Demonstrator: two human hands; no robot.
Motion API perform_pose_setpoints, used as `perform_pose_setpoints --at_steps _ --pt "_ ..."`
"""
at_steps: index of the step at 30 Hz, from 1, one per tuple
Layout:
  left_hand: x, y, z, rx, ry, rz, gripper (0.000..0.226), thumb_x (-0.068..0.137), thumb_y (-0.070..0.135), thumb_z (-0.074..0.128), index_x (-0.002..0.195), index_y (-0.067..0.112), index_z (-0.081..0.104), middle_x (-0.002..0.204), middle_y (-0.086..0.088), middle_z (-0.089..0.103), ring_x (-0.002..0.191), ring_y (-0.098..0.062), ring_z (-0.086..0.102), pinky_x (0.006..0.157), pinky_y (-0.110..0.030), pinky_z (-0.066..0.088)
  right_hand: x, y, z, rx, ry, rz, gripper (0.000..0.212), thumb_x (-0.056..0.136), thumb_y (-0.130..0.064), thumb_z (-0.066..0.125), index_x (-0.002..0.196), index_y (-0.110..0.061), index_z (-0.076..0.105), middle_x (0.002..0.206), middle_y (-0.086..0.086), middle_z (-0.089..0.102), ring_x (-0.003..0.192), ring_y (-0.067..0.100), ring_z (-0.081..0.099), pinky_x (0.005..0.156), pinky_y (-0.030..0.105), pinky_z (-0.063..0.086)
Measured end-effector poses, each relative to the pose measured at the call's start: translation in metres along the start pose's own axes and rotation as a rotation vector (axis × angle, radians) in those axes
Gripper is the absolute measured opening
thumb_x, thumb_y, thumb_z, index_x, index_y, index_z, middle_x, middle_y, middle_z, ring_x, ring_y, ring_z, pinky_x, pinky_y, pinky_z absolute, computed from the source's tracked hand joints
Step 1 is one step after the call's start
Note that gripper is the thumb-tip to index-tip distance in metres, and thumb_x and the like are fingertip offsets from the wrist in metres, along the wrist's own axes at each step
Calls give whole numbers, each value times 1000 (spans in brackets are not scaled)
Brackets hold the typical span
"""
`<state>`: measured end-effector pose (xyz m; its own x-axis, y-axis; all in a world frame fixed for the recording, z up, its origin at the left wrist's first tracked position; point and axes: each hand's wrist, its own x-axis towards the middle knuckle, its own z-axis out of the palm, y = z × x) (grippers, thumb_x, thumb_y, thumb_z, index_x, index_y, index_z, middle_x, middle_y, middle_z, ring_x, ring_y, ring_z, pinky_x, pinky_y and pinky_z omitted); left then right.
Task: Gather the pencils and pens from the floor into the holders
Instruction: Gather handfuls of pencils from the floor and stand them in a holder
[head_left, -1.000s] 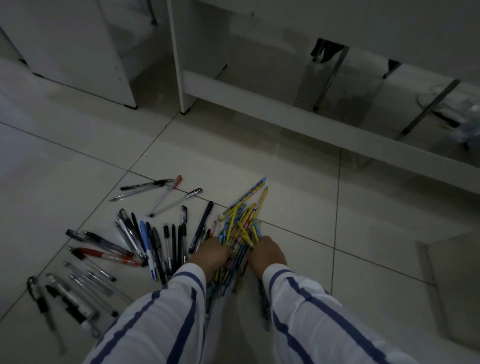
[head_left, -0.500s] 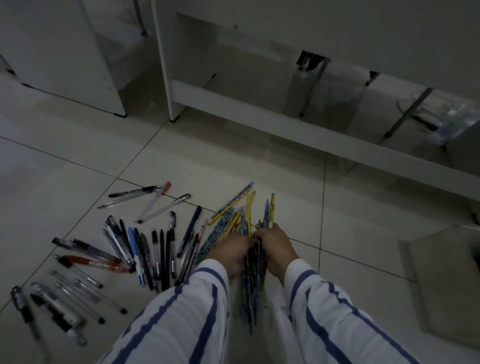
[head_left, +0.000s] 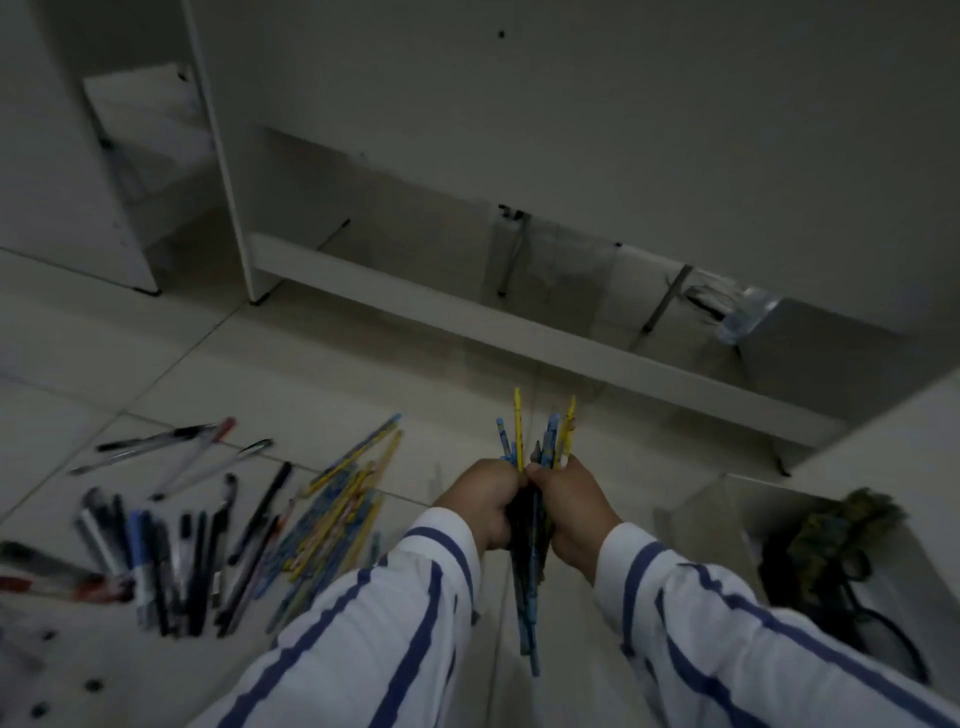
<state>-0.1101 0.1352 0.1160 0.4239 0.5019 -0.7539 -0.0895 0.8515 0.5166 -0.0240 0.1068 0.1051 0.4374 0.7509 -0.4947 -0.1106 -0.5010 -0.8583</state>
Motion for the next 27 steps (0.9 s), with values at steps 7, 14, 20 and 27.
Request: perform_pose_setpoints --at_steps 7,14,20,27 --pt "-11 -59 116 15 -24 -41 31 98 2 32 105 -4 62 84 -18 64 74 -30 61 65 -41 50 -30 8 -124 138 33 26 16 93 0 46 100 -8 57 95 17 67 85 30 66 75 39 55" --pt "0 -89 214 151 -26 234 28 97 2 40 117 1 59 102 -23 66 84 -34 64 73 -41 55 -20 -7 -220 238 23 -59 20 93 -2 48 109 -3 60 94 16 68 85 30 66 77 39 54" --pt "28 -96 306 247 -140 467 32 95 4 44 126 7 49 107 -19 67 87 -30 67 59 -32 55 -2 -35 -314 264 34 -202 14 94 -9 52 102 -9 64 101 16 70 96 30 67 88 42 54" --pt "54 -110 378 477 -212 691 23 98 7 41 118 17 42 113 -10 62 97 -21 63 85 -38 54 24 -34 -393 401 92 -406 25 93 -3 52 118 -2 57 110 18 68 102 32 66 92 42 52"
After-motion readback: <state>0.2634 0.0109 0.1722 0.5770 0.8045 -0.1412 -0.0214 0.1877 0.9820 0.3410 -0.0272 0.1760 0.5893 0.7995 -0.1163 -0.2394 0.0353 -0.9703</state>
